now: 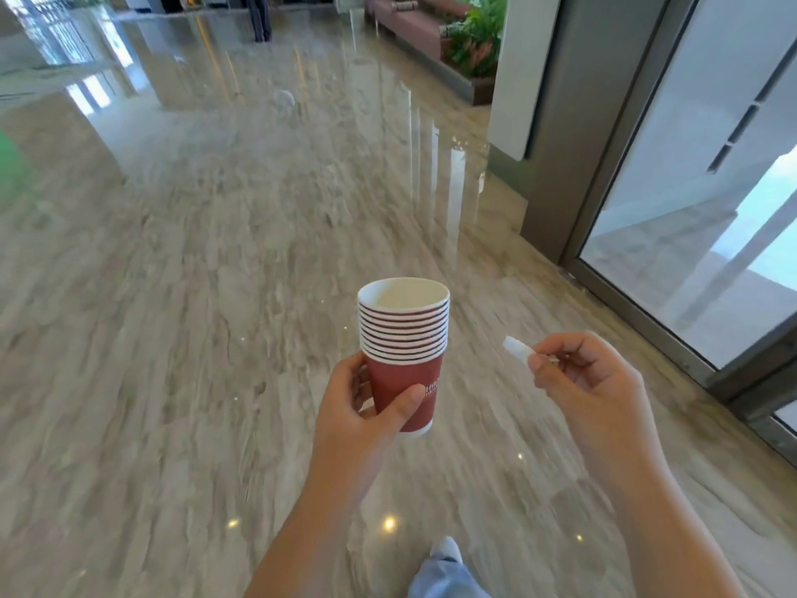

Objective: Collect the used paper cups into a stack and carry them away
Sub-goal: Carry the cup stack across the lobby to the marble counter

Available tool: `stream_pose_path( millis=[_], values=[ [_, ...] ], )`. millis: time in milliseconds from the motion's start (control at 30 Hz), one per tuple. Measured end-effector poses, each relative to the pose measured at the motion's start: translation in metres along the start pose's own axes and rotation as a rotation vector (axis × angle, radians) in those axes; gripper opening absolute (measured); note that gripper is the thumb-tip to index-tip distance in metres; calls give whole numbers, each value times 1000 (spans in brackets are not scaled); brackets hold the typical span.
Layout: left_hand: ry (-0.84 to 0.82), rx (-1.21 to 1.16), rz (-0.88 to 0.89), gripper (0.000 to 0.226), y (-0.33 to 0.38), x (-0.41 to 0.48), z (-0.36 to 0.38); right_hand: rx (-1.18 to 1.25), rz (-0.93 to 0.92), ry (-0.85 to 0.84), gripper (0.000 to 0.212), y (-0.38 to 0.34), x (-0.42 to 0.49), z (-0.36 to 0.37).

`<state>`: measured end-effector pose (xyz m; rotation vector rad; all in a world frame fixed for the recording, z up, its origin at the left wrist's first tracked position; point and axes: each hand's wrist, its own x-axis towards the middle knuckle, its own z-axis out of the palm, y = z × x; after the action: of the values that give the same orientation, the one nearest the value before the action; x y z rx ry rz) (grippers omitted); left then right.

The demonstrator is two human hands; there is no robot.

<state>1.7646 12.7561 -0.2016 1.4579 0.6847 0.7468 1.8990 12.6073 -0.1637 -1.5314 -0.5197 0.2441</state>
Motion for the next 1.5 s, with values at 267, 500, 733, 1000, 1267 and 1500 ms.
stream_pose_path(
  millis=[267, 500, 733, 1000, 1267, 1500],
  values=[
    [30, -36, 2, 67, 5, 186, 35, -47, -28, -55, 31, 18, 194, 46],
    [72, -48, -43, 67, -25, 352, 35, -63, 38, -49, 28, 63, 342, 114],
    [85, -40, -64, 64, -40, 553, 12, -92, 36, -87, 19, 79, 511, 224],
    [73, -8, -84, 51, -51, 734, 22, -83, 74, -68, 21, 111, 672, 285],
    [12, -31, -61, 58, -58, 935, 93, -81, 78, 61, 24, 164, 867, 296],
    [-83, -10, 22, 58, -33, 1117, 177, -67, 32, 46, 21, 172, 1055, 303]
  ],
)
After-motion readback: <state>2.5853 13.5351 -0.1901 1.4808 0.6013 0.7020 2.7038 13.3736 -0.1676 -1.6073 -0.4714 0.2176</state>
